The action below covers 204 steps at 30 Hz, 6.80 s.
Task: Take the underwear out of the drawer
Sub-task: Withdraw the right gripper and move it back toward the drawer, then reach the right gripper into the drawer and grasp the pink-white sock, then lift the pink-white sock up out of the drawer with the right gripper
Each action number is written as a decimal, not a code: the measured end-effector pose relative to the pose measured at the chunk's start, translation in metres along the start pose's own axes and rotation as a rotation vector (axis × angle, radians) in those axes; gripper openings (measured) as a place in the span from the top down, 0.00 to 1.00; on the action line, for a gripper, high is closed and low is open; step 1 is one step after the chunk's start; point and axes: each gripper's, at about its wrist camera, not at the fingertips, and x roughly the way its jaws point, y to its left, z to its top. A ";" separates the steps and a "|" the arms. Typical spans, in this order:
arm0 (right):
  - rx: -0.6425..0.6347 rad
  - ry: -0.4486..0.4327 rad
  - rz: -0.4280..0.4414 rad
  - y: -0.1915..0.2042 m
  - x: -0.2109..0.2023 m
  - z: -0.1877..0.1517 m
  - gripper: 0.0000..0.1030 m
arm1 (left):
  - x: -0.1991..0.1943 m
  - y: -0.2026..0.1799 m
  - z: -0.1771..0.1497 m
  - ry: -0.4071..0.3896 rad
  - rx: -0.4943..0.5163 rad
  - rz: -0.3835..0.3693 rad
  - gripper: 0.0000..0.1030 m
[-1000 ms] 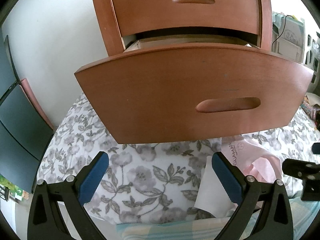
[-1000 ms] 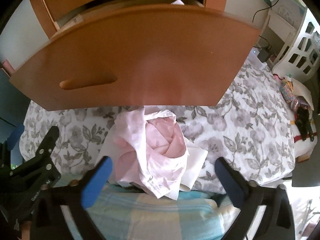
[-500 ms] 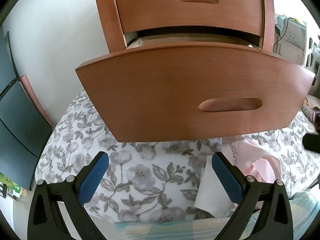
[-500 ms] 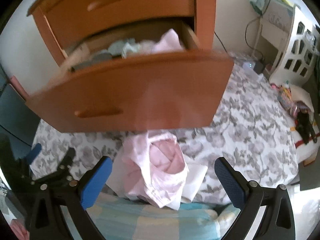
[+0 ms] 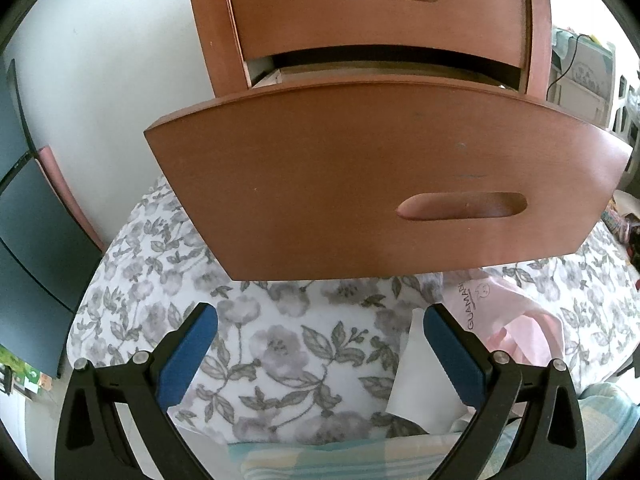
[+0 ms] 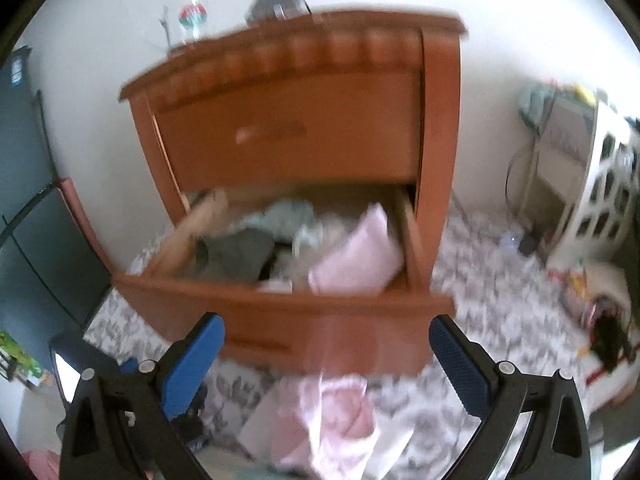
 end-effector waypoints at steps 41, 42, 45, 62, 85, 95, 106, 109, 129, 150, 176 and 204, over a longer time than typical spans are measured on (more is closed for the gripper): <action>-0.028 0.463 0.028 -0.010 0.184 0.092 0.38 | 0.025 0.015 0.003 0.098 -0.075 -0.111 0.01; -0.010 0.485 0.022 -0.015 0.190 0.090 0.41 | 0.026 0.016 0.003 0.101 -0.078 -0.113 0.01; 0.012 0.538 0.003 -0.027 0.206 0.084 0.41 | 0.029 0.018 0.003 0.111 -0.088 -0.122 0.01; -0.001 0.641 -0.023 -0.033 0.240 0.082 0.43 | 0.037 0.021 0.003 0.140 -0.104 -0.138 0.01; -0.117 0.659 -0.115 -0.038 0.225 0.079 0.51 | 0.048 0.025 0.000 0.168 -0.133 -0.158 0.01; -0.172 0.682 -0.127 -0.019 0.235 0.078 0.55 | 0.050 0.027 0.000 0.178 -0.148 -0.163 0.01; -0.255 0.674 -0.125 0.001 0.225 0.075 0.84 | 0.049 0.028 0.000 0.177 -0.157 -0.166 0.01; -0.284 0.659 -0.126 0.007 0.216 0.076 0.85 | 0.049 0.029 0.000 0.179 -0.163 -0.169 0.01; -0.387 0.429 -0.209 0.027 0.142 0.117 0.87 | 0.045 0.032 0.001 0.176 -0.176 -0.166 0.01; -0.439 0.196 -0.186 0.047 0.025 0.135 0.87 | 0.025 0.017 0.003 0.099 -0.107 -0.079 0.01; -0.494 0.111 -0.068 0.085 -0.060 0.093 0.87 | 0.000 0.001 -0.001 -0.005 -0.016 0.030 0.01; -0.444 0.342 0.063 0.078 0.007 -0.010 0.87 | 0.000 -0.017 -0.004 -0.034 0.057 0.080 0.01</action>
